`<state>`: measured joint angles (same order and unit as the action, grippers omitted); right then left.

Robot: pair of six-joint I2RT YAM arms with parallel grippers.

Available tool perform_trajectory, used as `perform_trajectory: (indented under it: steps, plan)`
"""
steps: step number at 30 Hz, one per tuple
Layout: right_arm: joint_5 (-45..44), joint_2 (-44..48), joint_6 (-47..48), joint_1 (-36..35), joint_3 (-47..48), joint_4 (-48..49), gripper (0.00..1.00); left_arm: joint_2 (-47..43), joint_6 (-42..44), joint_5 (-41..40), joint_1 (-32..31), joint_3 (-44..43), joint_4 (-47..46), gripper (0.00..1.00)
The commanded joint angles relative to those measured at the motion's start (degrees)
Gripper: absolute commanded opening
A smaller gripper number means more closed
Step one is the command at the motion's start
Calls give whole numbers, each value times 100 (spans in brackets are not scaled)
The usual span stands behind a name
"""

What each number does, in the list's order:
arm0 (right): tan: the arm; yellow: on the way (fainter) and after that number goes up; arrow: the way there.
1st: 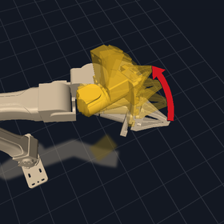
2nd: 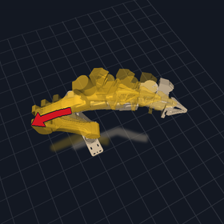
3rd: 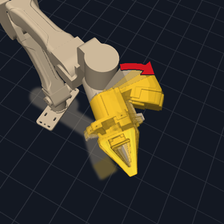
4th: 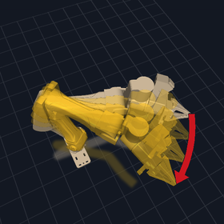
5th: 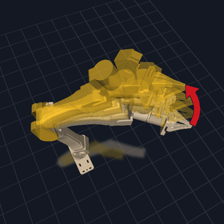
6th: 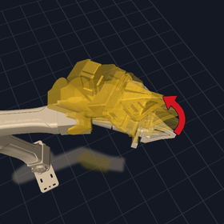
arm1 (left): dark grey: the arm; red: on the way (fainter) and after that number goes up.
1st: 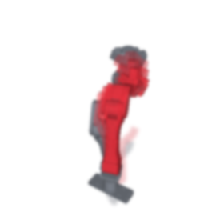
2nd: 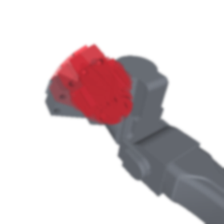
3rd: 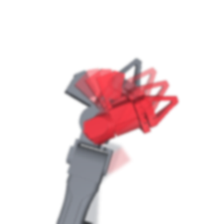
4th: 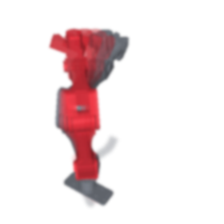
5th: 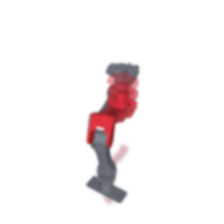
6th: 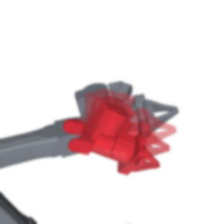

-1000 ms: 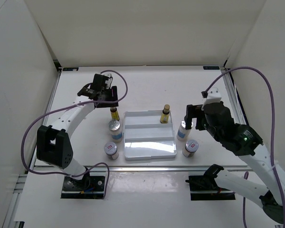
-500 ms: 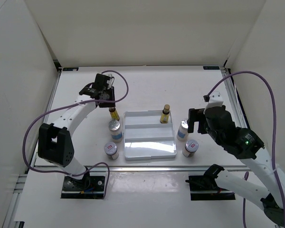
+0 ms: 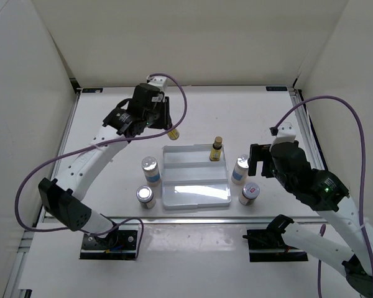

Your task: Organize the condiment bottles

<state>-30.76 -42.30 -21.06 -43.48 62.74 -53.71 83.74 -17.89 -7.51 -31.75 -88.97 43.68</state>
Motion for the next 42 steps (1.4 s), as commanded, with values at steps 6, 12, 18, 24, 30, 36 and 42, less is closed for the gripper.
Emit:
perform_trajectory:
  steps: [6,12,18,24,30,36,42]
  plan:
    - [-132,-6,-162,-2,54,-298,100,827,-109,-356,-525,-77,-185,11]
    - [-193,-6,-276,-2,54,-403,100,1197,-162,-480,-578,29,-289,11]
    - [-246,-575,-477,-2,-60,-351,100,1399,-276,-585,-640,142,-290,15]
    - [35,-1437,-548,-2,-122,-87,100,1584,-276,-585,-692,195,-290,49]
    - [649,-1852,-320,524,-122,475,100,1636,-276,-585,-692,248,-290,74]
    - [1536,-2281,-153,1245,-244,774,100,1268,-276,-638,-692,188,-220,100]
    - [2004,-2651,-179,1430,-490,941,100,14,-276,-822,-692,186,26,100]
